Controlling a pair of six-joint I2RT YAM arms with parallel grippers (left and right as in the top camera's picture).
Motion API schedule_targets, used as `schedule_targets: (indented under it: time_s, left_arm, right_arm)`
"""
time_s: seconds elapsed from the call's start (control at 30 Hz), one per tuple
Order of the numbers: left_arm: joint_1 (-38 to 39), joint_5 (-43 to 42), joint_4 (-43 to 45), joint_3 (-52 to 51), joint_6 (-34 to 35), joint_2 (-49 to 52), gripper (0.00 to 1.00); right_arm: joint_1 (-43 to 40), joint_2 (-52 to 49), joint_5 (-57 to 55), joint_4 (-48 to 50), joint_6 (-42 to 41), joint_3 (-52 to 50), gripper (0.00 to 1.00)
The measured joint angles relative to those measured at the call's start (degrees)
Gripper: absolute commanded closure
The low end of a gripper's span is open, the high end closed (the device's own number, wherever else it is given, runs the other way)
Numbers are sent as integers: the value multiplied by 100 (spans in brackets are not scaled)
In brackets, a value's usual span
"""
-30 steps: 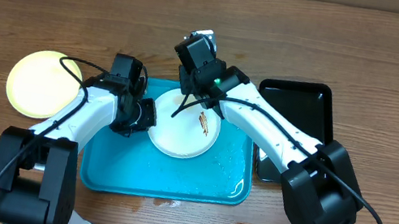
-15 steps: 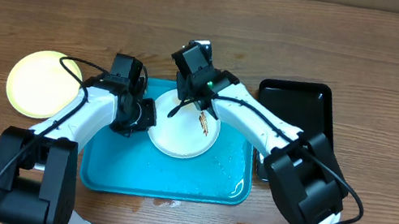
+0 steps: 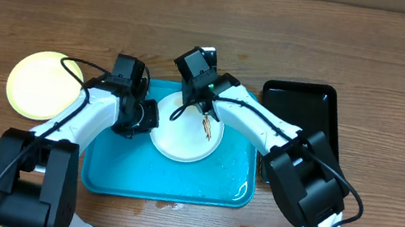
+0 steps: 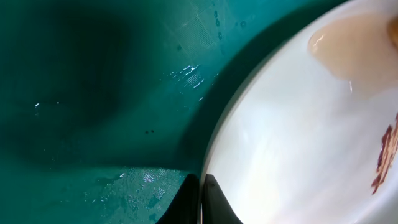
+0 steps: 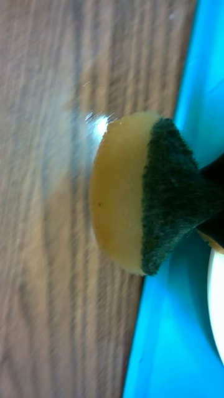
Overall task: Clean dirty plates on tray and stack at the side
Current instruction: 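Scrub the white plate's upper area with the sponge, right gripper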
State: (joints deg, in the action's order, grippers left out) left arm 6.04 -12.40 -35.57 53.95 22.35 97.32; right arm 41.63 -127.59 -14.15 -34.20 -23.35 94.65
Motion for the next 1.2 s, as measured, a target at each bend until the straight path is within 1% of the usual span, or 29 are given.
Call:
schedule_targets:
  time_s: [0.03,0.2,0.47,0.57,0.67,0.87,0.97,1.2]
  left_arm:
    - [0,-2,0,0,0,0,96]
    - [0,0,17,0,0,0,96]
    - [-2,22,70,0,2,0,96]
    - [-2,24,90,0,2,0,96]
    - [-2,24,90,0,2,0,96]
    - [-2,24,90,0,2,0,96]
    - [-2,24,87,0,2,0,96]
    - [-2,24,90,0,2,0,96]
  right_arm:
    - [0,48,0,-175,-26,4,96]
    - [0,278,50,-457,13,-7,96]
    - [0,1716,706,-730,638,-37,96]
    - [0,1961,883,-776,710,-4,96]
    - [0,1814,968,-654,673,-7,96]
    - [0,1049,1069,-317,48,-33,96]
    - [0,669,1093,46,-212,-50,96]
    - [0,155,1097,592,-450,-59,96]
